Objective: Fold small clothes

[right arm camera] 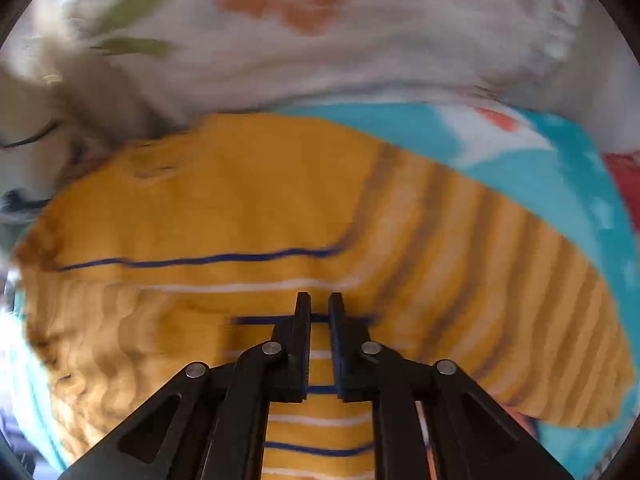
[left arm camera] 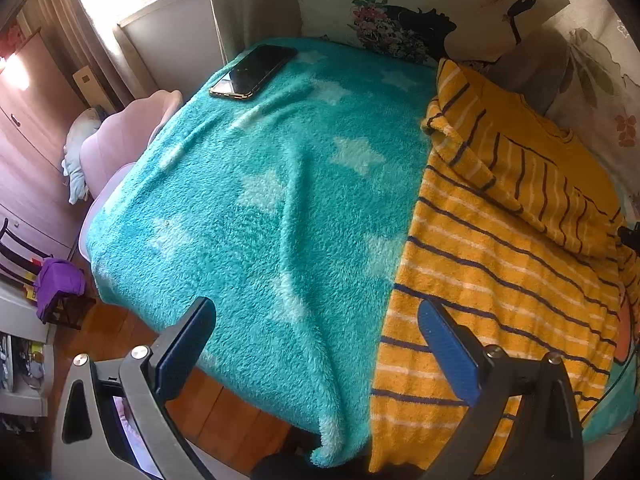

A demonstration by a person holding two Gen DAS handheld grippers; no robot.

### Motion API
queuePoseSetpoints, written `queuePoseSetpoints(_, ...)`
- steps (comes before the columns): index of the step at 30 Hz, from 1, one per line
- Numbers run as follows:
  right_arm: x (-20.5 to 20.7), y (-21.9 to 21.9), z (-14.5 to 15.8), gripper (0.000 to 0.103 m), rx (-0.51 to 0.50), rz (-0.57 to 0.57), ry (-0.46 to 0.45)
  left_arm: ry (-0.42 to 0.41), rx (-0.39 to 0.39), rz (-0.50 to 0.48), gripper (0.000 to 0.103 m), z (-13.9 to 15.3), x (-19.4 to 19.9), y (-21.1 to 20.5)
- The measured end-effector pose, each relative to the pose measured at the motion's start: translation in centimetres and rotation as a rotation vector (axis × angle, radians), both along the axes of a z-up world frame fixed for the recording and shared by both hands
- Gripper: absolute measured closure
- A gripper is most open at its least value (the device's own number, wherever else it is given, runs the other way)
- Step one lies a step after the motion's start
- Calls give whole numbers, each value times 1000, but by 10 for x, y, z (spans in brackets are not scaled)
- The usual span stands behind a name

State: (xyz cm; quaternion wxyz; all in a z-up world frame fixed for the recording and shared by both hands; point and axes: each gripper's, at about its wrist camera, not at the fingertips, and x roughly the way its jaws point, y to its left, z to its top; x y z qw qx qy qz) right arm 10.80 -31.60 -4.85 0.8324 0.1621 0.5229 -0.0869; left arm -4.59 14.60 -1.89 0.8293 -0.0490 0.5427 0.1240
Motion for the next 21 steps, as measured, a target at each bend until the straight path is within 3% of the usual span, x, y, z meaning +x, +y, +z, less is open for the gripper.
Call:
queuePoseSetpoints(2, -10, 3, 17, 82, 48, -17, -70, -2, -1, -4, 2, -2, 3, 2)
queuePoseSetpoints(3, -12, 18, 29, 71, 63, 22, -113, 0, -6, -7, 2, -3, 5, 4)
queuePoseSetpoints(4, -11, 31, 37, 60, 83, 65, -137, 2, -12, -12, 2, -4, 7, 5)
queuePoseSetpoints(6, -1, 81, 51, 51, 196, 247, -191, 5, -17, -23, 2, -6, 10, 7)
queuePoseSetpoints(9, 21, 156, 63, 49, 241, 447, -203, 4, -20, -43, 2, -8, 11, 14)
queuePoseSetpoints(11, 42, 208, 71, 39, 243, 559, -218, 3, -22, -48, 2, -10, 11, 22)
queuePoseSetpoints(14, 75, 264, 69, 34, 225, 634, -213, 2, -33, -34, 2, -12, 9, 38)
queuePoseSetpoints(15, 85, 281, 66, 35, 213, 653, -197, 2, -39, -23, 2, -13, 8, 45)
queuePoseSetpoints(17, 106, 312, 52, 83, 216, 718, -124, 5, -55, 4, 2, -14, 6, 61)
queuePoseSetpoints(18, 116, 324, 45, 95, 198, 742, -76, 3, -64, 21, 2, -15, 4, 70)
queuePoseSetpoints(21, 134, 330, 37, 96, 46, 708, -71, 4, -72, 57, 2, -18, 0, 87)
